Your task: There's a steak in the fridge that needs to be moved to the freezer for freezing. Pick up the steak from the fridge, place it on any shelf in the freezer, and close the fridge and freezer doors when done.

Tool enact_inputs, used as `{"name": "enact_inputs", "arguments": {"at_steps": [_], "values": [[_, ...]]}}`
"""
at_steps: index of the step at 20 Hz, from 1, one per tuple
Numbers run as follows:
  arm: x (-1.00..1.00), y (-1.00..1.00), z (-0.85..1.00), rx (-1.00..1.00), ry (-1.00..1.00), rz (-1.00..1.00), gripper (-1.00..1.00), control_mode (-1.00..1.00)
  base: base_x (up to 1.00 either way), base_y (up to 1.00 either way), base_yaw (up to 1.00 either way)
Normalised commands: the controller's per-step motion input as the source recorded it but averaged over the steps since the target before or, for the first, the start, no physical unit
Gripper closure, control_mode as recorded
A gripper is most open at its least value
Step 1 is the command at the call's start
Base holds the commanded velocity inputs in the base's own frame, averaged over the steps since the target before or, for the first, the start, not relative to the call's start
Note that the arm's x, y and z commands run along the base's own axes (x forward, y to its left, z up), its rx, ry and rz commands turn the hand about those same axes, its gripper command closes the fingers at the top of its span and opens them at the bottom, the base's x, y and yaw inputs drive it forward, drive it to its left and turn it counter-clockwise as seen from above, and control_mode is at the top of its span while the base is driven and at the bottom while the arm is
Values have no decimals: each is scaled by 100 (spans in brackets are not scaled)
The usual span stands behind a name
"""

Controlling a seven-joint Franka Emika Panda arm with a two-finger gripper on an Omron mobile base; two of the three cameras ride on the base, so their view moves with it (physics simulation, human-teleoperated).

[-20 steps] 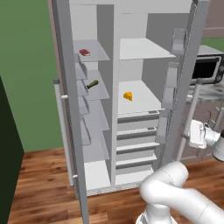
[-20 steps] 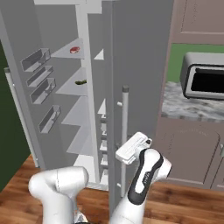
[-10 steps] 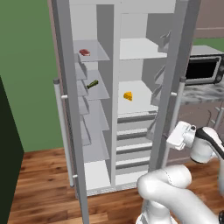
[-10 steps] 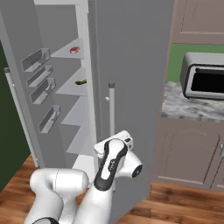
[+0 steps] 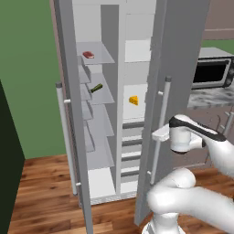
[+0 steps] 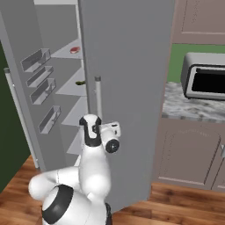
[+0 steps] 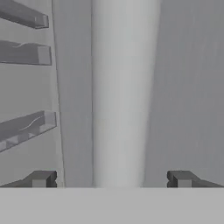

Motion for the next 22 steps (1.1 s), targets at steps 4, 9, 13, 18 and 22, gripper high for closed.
{"name": "enact_inputs", "arguments": {"at_steps": [4,9,13,18,22], "values": [[83,0,3,0,20,0,-100,-100,0,0,0],[59,23,0,0,3,-8,-100,-100,0,0,0],[42,26,0,0,0,-13,-100,-100,0,0,0],[51,19,5,0,3,-13,-100,-100,0,0,0],[51,4,29,0,14,-10,-100,-100,0,0,0]]}}
